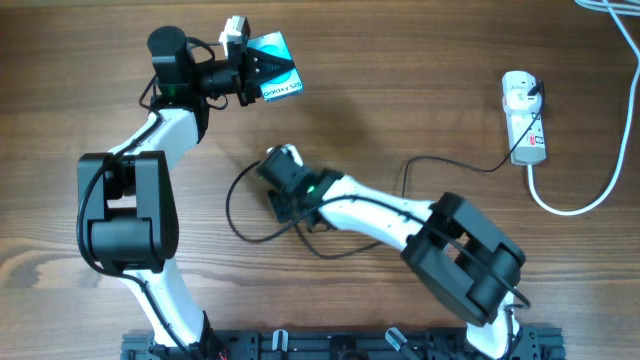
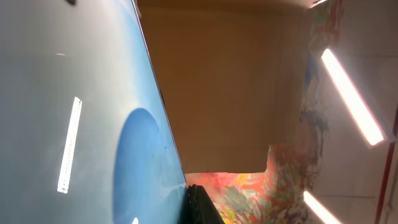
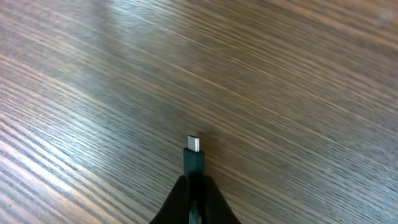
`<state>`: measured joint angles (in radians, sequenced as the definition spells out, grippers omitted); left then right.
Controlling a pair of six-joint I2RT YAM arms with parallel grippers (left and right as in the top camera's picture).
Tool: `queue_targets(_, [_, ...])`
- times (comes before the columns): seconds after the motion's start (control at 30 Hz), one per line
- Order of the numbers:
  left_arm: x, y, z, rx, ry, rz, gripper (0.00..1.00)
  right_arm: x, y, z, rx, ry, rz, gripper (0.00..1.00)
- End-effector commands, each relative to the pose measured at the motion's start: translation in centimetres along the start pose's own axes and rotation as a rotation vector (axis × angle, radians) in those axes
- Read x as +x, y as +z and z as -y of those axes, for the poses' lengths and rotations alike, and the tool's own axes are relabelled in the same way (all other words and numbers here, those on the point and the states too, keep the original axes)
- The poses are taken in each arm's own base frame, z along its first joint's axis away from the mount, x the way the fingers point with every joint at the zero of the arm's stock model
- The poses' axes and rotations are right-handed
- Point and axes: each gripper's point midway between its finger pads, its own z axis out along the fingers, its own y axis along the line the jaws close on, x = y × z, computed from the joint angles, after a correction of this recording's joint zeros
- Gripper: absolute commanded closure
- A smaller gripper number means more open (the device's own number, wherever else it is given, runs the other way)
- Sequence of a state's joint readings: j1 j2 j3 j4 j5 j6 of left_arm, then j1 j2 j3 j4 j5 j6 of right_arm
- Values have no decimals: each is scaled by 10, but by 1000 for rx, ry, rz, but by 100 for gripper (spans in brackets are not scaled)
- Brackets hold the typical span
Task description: Plug charger to phone and switch on socket
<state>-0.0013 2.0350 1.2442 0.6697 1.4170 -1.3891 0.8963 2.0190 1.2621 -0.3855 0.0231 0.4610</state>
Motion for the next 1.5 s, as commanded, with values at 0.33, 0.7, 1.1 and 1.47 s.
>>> queue_targets(0.33, [0,-2,6,8,46,-28,96,-30,-71,-4,-263,114,17,96])
queue_targets(0.7, [1,-2,6,8,47,-34,96,-25,-80,12,-166,1,25,59])
queue_targets(1.1, [1,-2,6,9,47,-35,96,11,-31,6,111,-161,-4,0])
queue_targets(1.47, [1,-2,6,9,47,-35,96,15,2,14,125,-96,-19,38])
